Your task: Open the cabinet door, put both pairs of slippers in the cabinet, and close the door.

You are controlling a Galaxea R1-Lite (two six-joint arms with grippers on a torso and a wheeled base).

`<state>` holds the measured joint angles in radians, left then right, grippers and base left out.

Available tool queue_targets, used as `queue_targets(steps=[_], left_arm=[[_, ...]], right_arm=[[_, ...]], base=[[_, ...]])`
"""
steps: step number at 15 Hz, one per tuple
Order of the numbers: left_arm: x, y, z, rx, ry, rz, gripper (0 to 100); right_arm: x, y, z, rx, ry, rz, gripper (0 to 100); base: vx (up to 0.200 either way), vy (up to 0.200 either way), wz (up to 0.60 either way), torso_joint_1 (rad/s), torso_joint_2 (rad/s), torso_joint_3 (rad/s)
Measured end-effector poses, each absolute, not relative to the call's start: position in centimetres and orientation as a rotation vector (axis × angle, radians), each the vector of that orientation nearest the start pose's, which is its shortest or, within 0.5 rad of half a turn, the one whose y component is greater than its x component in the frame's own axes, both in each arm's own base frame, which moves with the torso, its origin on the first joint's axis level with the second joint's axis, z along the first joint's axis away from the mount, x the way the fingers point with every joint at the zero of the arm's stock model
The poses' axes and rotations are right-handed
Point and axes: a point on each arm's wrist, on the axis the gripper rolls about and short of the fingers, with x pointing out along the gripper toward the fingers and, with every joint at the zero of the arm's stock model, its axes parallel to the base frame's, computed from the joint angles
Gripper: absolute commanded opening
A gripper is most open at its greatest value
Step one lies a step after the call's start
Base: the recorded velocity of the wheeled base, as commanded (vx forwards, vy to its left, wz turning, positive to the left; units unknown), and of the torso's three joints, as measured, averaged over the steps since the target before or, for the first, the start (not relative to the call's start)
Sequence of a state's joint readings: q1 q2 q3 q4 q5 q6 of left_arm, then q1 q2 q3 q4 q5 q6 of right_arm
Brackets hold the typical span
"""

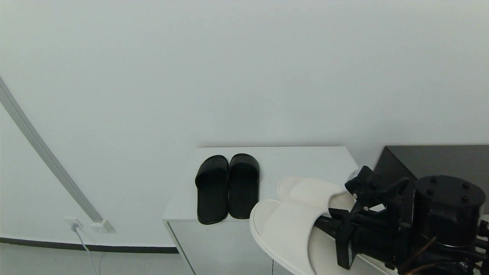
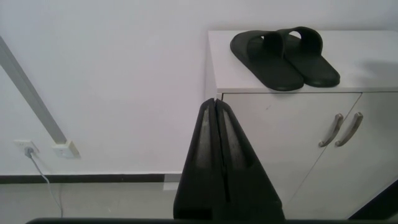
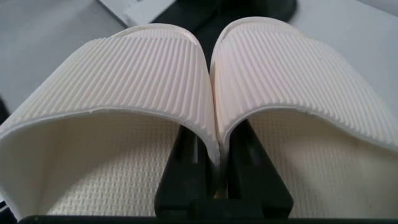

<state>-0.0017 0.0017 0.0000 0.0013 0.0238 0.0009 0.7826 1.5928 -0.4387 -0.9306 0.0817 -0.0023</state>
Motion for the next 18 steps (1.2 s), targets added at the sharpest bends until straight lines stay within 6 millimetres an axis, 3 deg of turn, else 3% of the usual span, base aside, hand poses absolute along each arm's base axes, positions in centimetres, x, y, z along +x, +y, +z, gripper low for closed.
queue_targets(steps=[5, 11, 18], left_arm=[[-2.27, 0.06, 7.53, 0.0, 0.003, 0.021, 0], [-2.27, 0.06, 7.53, 0.0, 0.003, 0.022, 0], [-2.27, 0.06, 7.53, 0.0, 0.003, 0.022, 0]], right_arm=[[16.58, 17.15, 14.73, -0.074, 0.221, 0.874, 0], [16.46, 17.08, 14.53, -0.077, 0.228, 0.876, 0], [16.29, 16.8, 14.18, -0.082, 0.241, 0.873, 0]], base=[[0.0, 0.0, 0.0, 0.0, 0.0, 0.0], [-0.2, 0.0, 0.0, 0.004, 0.0, 0.002], [0.0, 0.0, 0.0, 0.0, 0.0, 0.0]])
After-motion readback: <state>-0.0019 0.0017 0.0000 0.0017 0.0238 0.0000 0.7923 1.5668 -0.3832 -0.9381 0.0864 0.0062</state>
